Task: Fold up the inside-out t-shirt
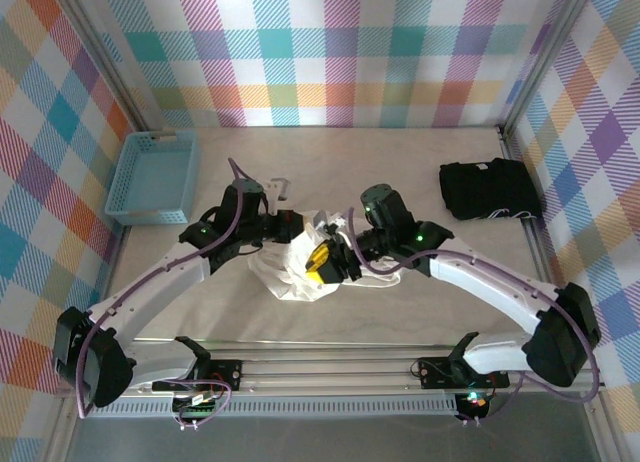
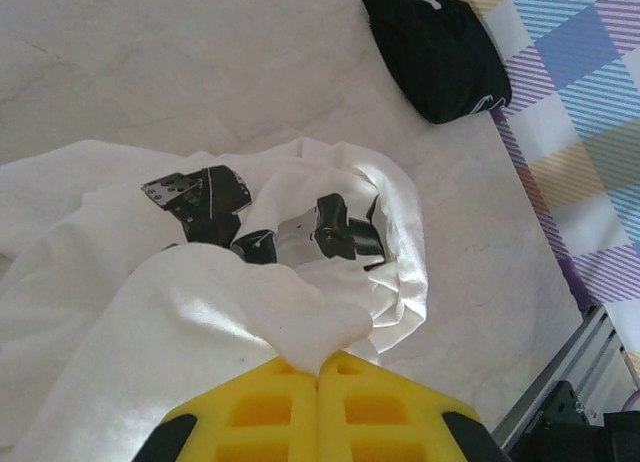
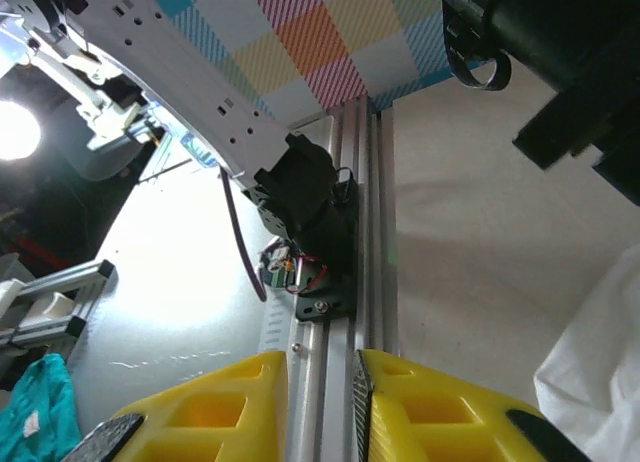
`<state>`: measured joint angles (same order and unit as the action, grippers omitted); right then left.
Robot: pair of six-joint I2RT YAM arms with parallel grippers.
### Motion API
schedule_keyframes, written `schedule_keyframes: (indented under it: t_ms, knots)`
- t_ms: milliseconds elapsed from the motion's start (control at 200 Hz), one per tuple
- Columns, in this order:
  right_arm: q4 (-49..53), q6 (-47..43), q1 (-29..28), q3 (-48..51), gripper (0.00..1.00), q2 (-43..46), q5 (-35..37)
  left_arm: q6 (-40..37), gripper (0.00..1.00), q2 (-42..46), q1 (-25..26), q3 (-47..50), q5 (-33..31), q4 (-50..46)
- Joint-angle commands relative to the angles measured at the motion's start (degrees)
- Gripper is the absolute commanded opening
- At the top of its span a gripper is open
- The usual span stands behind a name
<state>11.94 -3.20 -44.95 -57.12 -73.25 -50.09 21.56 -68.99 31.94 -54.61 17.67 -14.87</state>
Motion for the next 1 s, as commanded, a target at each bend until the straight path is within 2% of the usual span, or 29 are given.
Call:
schedule_keyframes:
  t_ms: [0, 55, 290, 395, 490, 555, 620, 735, 995]
  knots:
    - [2.1, -3.8, 1.4, 2.8, 0.25, 3.6, 3.4, -1.2, 0.0, 2.8, -0.9, 1.7, -0.3, 5.0]
    - [-0.2, -0.8, 2.8, 4.6, 0.27, 4.8, 6.4, -1.3, 0.0, 3.6, -1.0, 2.6, 0.2, 6.0]
    - [-5.5, 12.3, 8.6, 7.6, 0.37, 3.8, 27.0, -2.7, 0.0, 7.2, -1.0, 6.0, 3.1, 8.7]
    - [-6.5, 14.7, 8.6, 6.8, 0.39, 1.5, 30.0, -3.0, 0.0, 8.8, -1.0, 7.2, 4.0, 9.6]
    - [-7.0, 15.5, 8.4, 6.0, 0.36, -1.2, 28.4, -3.2, 0.0, 9.7, -1.1, 7.7, 3.6, 9.6]
    - [-7.2, 15.0, 7.9, 5.4, 0.25, -3.2, 24.7, -3.3, 0.0, 10.1, -1.0, 7.8, 2.7, 9.4]
    - [-9.3, 14.4, 6.3, 6.3, 0.2, -3.9, 19.8, -3.3, 0.0, 10.4, -1.0, 7.8, 0.4, 8.4]
    - [-14.4, 14.3, 2.5, 8.1, 0.18, -4.1, 14.8, -3.9, 0.0, 10.2, -1.0, 8.7, -4.0, 7.4]
    - [-22.7, 18.4, -3.5, 5.9, 0.16, -13.6, 9.8, -4.3, 0.0, 11.0, -1.0, 15.6, -7.1, 14.6]
